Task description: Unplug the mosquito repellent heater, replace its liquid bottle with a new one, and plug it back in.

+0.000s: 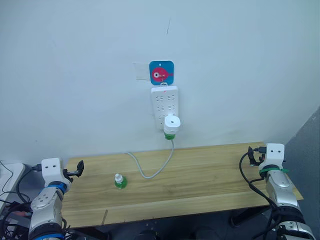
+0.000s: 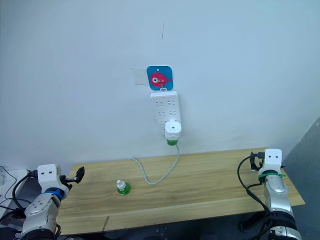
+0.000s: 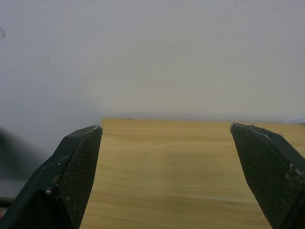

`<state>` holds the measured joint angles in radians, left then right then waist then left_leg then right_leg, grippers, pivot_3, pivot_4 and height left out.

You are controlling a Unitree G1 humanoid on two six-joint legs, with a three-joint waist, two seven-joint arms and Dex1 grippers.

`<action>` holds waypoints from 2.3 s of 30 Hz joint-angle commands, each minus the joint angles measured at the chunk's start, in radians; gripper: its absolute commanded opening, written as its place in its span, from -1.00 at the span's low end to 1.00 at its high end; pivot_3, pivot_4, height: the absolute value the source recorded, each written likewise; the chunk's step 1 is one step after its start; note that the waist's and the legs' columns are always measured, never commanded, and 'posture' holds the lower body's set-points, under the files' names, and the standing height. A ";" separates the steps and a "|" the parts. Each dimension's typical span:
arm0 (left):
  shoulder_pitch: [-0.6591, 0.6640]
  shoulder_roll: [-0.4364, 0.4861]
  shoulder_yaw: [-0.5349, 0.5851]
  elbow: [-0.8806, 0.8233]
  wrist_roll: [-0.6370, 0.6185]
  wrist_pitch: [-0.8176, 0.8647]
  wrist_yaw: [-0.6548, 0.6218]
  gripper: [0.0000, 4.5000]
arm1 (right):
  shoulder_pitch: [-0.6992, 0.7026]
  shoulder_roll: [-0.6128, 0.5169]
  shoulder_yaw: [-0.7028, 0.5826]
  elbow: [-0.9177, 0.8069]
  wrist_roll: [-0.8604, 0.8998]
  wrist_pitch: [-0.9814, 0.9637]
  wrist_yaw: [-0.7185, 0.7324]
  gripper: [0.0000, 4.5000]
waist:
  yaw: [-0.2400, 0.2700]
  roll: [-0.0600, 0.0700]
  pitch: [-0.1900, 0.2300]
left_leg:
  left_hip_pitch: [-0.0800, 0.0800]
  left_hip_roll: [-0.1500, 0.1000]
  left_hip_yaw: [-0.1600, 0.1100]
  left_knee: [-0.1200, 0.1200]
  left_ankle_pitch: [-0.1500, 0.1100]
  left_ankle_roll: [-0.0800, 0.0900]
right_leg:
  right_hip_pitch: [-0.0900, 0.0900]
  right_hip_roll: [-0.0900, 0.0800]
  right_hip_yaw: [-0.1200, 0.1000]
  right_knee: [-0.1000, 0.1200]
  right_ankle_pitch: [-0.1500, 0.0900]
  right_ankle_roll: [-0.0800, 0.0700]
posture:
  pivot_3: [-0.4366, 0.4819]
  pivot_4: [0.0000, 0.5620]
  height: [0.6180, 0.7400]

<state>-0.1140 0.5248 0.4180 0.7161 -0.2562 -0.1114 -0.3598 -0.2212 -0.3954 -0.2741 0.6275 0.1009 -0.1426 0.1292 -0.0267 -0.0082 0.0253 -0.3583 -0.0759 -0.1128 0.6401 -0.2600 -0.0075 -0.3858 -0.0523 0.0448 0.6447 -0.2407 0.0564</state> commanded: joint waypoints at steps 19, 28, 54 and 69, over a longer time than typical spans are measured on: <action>-0.016 0.043 0.013 -0.019 -0.013 -0.008 -0.047 1.00 | 0.023 0.001 -0.003 -0.106 0.003 -0.001 0.001 0.99 | -0.002 0.000 0.018 | 0.000 0.000 0.000 0.000 0.000 0.000 | 0.000 0.000 0.000 0.000 -0.001 0.000 | -0.12 -0.81 1.00; 0.052 0.082 0.021 -0.197 -0.079 0.046 -0.194 1.00 | 0.069 0.001 0.036 -0.255 0.025 0.041 0.095 0.99 | -0.006 0.000 0.028 | 0.000 0.001 0.000 0.000 0.000 0.000 | -0.001 -0.001 0.000 0.000 -0.002 0.001 | -0.11 -0.76 1.00; -0.498 0.089 -0.352 -0.416 -0.159 0.360 -0.659 0.32 | 0.029 0.061 0.340 -1.192 0.350 0.649 0.311 1.00 | -0.014 -0.005 0.113 | -0.006 0.003 -0.002 0.002 -0.001 -0.002 | -0.005 -0.002 -0.003 0.000 -0.004 0.003 | -0.30 -0.49 1.00; -0.741 -0.068 -0.402 -0.022 -0.017 0.141 -0.714 0.32 | 0.078 0.079 0.342 -1.246 0.273 0.690 0.190 1.00 | -0.030 -0.010 0.139 | -0.022 0.001 -0.007 0.007 0.000 -0.005 | -0.019 -0.002 -0.006 0.002 0.002 0.002 | -0.51 -0.33 1.00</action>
<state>-0.8204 0.4710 0.0157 0.6817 -0.2837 0.0508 -1.0920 -0.1397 -0.3108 0.0938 -0.5687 0.3758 0.5439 0.3337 -0.0566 -0.0186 0.1645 -0.3808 -0.0751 -0.1198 0.6470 -0.2587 -0.0125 -0.4045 -0.0542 0.0394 0.6460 -0.2389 0.0608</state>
